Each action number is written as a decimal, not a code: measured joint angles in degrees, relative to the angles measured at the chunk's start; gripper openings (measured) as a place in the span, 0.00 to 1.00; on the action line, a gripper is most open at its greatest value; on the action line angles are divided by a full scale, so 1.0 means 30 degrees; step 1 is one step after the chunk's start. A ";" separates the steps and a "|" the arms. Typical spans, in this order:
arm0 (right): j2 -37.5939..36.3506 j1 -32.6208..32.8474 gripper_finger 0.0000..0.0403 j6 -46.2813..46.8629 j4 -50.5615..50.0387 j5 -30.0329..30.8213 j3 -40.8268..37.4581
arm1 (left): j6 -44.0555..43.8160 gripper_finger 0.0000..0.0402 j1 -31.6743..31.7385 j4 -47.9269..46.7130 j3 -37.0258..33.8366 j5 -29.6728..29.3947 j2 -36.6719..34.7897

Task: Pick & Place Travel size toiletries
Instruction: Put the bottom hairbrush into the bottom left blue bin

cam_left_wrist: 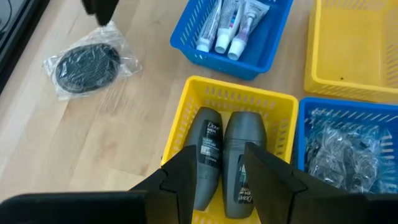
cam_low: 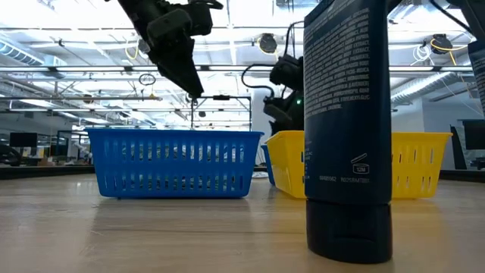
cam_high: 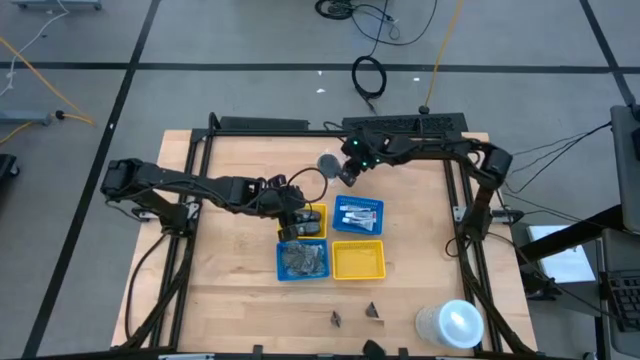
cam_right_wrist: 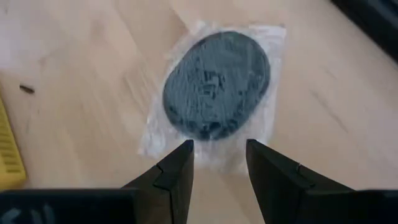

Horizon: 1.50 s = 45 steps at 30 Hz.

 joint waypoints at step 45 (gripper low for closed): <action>0.2588 -0.1372 0.58 0.1557 0.2102 -0.1726 -0.0309 | 0.0332 0.33 -0.0153 0.0575 0.0000 0.0138 0.0022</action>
